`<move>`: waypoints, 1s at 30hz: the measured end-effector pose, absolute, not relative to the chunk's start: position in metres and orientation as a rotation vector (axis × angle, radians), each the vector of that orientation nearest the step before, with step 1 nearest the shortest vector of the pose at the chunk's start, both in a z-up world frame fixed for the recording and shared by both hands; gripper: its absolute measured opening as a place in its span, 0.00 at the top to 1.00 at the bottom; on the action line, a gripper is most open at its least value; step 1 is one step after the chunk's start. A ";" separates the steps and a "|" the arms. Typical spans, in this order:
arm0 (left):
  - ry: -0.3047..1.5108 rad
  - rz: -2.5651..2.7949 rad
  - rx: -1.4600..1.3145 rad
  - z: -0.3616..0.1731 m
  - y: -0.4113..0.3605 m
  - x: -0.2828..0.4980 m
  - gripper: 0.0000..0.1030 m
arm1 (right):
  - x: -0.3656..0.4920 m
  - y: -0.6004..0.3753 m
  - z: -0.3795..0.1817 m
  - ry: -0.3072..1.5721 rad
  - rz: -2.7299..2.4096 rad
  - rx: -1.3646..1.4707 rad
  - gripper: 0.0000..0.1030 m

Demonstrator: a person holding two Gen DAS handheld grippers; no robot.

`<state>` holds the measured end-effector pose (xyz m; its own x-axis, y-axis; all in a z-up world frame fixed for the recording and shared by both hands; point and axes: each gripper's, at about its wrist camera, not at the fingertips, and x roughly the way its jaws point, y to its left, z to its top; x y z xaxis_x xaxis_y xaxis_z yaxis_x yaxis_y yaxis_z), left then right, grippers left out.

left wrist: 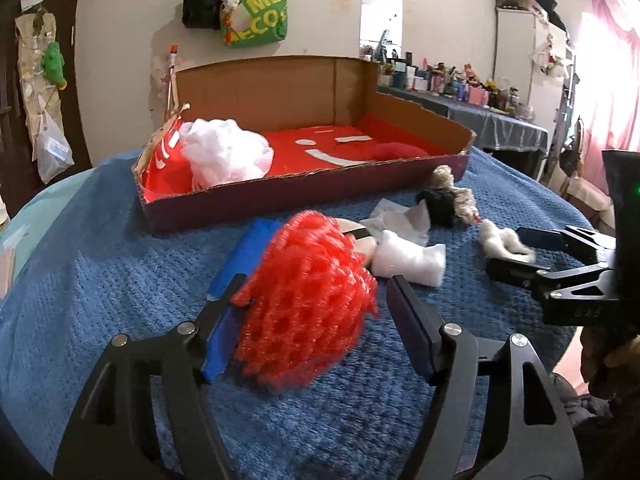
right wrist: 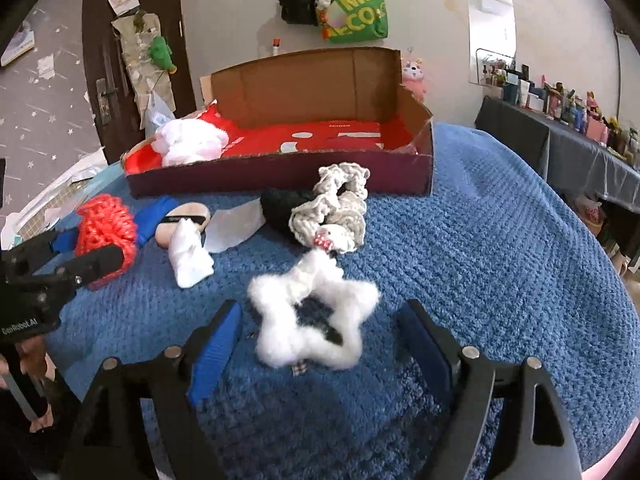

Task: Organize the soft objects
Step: 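Carry the red mesh net with the left tool while the right tool carries the star into the box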

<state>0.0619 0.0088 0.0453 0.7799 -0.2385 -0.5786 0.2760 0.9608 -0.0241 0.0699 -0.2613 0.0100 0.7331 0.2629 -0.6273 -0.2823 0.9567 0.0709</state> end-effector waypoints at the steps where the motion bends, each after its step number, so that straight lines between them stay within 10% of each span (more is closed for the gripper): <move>1: 0.618 -0.275 0.062 0.044 0.010 0.063 0.33 | 0.071 -0.261 0.010 0.682 0.298 -0.029 0.19; 30: 0.598 -0.301 0.008 0.060 0.020 0.064 0.47 | 0.063 -0.254 0.027 0.597 0.335 -0.020 0.40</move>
<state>0.0641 0.0203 0.0603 0.7839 -0.2771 -0.5557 0.2818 0.9562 -0.0793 0.0627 -0.2539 0.0270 0.7746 0.3036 -0.5549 -0.3151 0.9459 0.0777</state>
